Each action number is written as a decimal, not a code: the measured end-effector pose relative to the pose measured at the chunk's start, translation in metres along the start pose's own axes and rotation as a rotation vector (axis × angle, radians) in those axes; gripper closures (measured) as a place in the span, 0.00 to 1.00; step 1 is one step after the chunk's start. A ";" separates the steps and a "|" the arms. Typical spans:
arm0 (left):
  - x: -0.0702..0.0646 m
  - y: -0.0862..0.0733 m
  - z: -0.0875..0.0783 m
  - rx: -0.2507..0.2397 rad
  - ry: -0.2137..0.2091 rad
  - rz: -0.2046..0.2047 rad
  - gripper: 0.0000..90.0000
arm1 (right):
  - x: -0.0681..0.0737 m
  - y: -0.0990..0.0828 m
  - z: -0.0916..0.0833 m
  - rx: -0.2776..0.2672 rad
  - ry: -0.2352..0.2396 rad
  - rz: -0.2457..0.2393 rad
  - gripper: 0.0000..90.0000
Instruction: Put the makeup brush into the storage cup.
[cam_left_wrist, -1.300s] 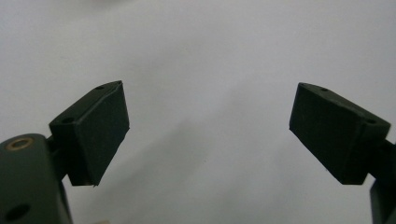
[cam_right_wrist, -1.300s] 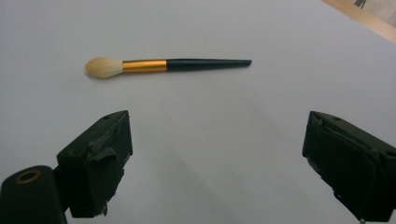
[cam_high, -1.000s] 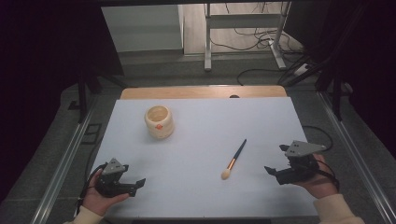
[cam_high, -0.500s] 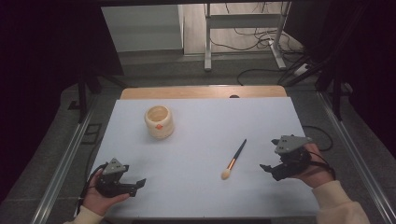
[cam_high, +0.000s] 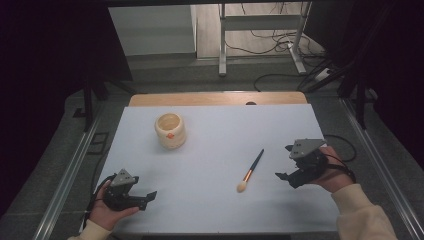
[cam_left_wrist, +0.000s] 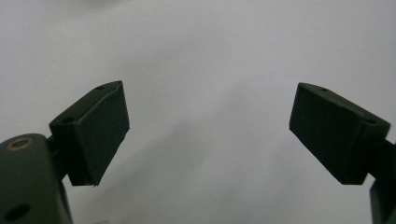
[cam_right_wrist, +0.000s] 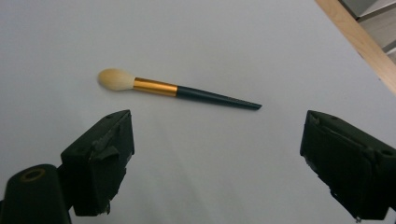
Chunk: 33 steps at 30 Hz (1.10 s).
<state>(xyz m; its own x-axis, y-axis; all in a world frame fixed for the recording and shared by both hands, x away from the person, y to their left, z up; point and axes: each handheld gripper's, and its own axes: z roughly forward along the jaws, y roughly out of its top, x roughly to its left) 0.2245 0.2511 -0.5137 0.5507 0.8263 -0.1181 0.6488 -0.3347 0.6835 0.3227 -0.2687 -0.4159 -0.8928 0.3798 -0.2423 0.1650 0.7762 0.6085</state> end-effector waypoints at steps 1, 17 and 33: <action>0.000 0.000 0.000 0.000 0.000 0.000 0.14 | 0.000 0.000 0.000 0.007 0.004 -0.004 0.12; 0.000 0.003 0.004 0.004 -0.010 0.011 0.14 | -0.010 0.000 0.008 0.026 0.003 -0.032 0.12; 0.000 0.004 0.005 0.006 -0.012 0.015 0.14 | -0.019 0.009 0.018 0.048 -0.041 0.034 0.01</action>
<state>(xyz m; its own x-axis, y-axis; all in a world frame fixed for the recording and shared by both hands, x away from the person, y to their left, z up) 0.2298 0.2473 -0.5140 0.5662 0.8160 -0.1164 0.6435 -0.3493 0.6811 0.3486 -0.2603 -0.4197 -0.8685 0.4257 -0.2538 0.2153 0.7853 0.5805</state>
